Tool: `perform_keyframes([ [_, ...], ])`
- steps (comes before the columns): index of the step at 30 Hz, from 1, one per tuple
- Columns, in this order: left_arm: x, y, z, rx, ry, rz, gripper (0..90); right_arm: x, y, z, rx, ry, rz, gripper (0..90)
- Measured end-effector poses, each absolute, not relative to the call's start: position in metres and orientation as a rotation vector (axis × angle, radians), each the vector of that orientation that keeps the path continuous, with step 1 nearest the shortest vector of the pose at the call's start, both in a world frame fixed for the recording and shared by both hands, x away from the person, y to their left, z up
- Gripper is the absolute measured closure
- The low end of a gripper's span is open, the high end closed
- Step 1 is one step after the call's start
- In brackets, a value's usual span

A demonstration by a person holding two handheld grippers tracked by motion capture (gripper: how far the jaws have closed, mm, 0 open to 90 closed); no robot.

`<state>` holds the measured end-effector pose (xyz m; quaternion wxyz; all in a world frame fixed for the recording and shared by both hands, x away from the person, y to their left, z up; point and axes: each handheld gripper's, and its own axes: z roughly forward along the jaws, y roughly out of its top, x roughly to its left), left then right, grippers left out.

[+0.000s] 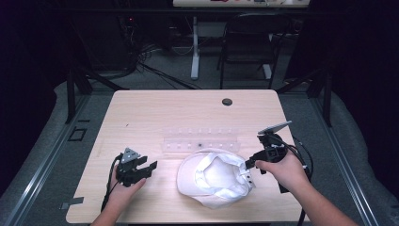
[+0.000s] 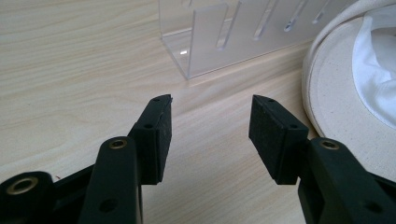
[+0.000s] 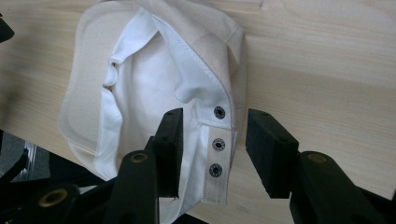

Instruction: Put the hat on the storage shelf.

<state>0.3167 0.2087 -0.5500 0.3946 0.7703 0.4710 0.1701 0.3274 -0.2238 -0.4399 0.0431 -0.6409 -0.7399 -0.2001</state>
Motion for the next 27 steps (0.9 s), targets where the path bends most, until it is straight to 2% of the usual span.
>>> perform_keyframes([
  [5,0.317,0.208,-0.551,1.965,1.192,0.43,49.4,0.328,-0.224,-0.451,-1.979,-2.202,-0.564,51.9],
  [16,0.317,0.207,-0.552,1.968,1.191,0.431,49.4,0.331,-0.223,-0.463,-1.932,-2.226,-0.496,49.9],
  [27,0.318,0.207,-0.552,1.962,1.198,0.434,49.4,0.334,-0.215,-0.489,-1.934,-2.178,-0.486,48.0],
])
